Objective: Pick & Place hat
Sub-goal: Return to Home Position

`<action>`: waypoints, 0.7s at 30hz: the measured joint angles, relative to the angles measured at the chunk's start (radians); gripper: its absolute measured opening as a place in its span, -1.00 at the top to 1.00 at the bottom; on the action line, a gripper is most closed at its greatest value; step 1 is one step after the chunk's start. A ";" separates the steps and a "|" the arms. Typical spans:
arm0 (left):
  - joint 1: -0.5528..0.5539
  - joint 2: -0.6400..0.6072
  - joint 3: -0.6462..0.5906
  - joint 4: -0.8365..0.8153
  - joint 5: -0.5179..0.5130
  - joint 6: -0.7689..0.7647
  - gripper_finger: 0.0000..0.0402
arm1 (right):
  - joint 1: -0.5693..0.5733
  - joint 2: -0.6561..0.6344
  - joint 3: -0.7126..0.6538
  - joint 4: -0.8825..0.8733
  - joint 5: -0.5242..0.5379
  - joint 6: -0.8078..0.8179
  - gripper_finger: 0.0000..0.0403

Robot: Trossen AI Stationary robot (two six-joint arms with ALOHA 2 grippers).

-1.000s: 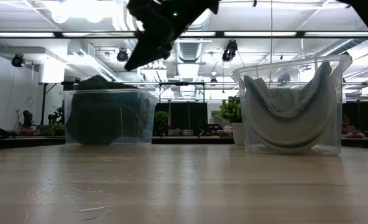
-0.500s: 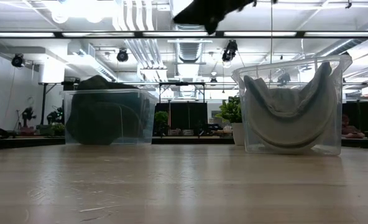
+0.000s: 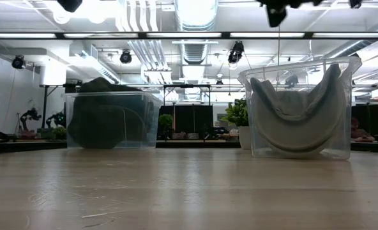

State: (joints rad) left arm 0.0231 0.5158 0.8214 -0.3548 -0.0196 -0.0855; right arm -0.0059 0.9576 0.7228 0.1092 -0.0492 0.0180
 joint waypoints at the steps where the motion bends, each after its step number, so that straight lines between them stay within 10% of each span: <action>1: 0.000 -0.017 -0.025 0.022 0.000 -0.003 1.00 | 0.000 -0.035 -0.024 0.000 -0.004 0.005 0.96; 21: 0.000 -0.404 -0.540 0.357 -0.013 -0.041 1.00 | 0.006 -0.441 -0.398 0.027 -0.002 0.100 0.96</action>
State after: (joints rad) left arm 0.0235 0.1113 0.2810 0.0019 -0.0325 -0.1261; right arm -0.0002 0.5166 0.3244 0.1366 -0.0517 0.1184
